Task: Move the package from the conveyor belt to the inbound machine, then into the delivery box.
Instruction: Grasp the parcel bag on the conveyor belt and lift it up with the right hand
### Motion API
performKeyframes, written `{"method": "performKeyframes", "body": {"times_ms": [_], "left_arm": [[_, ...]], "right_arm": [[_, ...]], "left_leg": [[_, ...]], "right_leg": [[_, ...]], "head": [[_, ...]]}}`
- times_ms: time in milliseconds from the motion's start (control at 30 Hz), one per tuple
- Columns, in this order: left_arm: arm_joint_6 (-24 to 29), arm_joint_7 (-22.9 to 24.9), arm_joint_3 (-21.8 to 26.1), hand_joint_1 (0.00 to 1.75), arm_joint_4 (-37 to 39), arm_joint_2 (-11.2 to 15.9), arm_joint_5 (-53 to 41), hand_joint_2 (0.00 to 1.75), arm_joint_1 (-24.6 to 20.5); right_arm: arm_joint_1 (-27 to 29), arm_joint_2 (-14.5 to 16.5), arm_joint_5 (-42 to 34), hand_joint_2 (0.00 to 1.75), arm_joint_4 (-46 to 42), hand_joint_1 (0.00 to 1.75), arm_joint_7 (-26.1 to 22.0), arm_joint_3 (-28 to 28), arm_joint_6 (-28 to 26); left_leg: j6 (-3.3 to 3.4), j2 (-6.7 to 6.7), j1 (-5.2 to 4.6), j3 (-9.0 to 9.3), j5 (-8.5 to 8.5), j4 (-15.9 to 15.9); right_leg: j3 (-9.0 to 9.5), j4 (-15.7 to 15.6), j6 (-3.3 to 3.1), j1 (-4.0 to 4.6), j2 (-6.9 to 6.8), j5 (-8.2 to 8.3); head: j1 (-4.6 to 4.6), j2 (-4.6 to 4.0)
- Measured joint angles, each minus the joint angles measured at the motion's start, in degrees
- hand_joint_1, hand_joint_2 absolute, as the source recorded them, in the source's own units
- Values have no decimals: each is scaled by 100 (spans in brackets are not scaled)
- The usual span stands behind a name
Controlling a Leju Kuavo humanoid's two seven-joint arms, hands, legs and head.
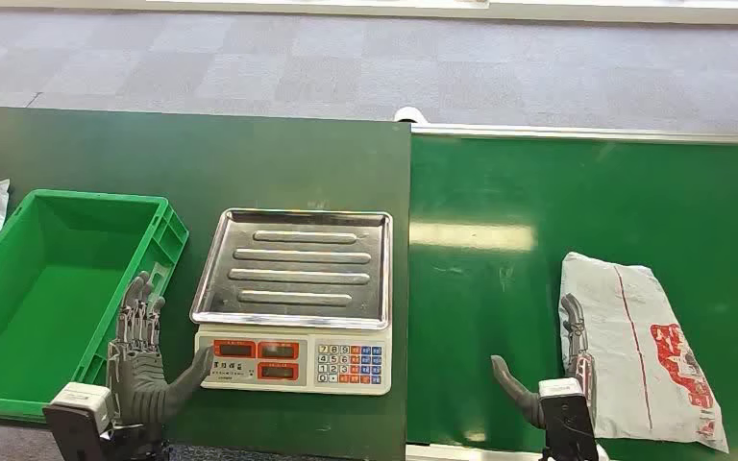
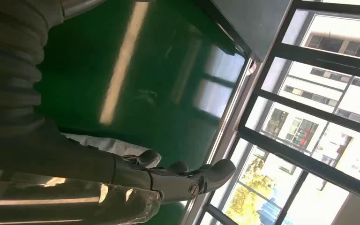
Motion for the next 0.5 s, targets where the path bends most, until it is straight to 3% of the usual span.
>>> {"method": "performKeyframes", "body": {"times_ms": [500], "left_arm": [[0, 0, 0, 0, 0, 0, 0, 175, 8]], "right_arm": [[-4, -2, -12, 175, 4, 0, 0, 0, 0]], "left_leg": [[0, 0, 0, 0, 0, 0]], "right_leg": [[1, 0, 0, 0, 0, 0]], "head": [[0, 0]]}}
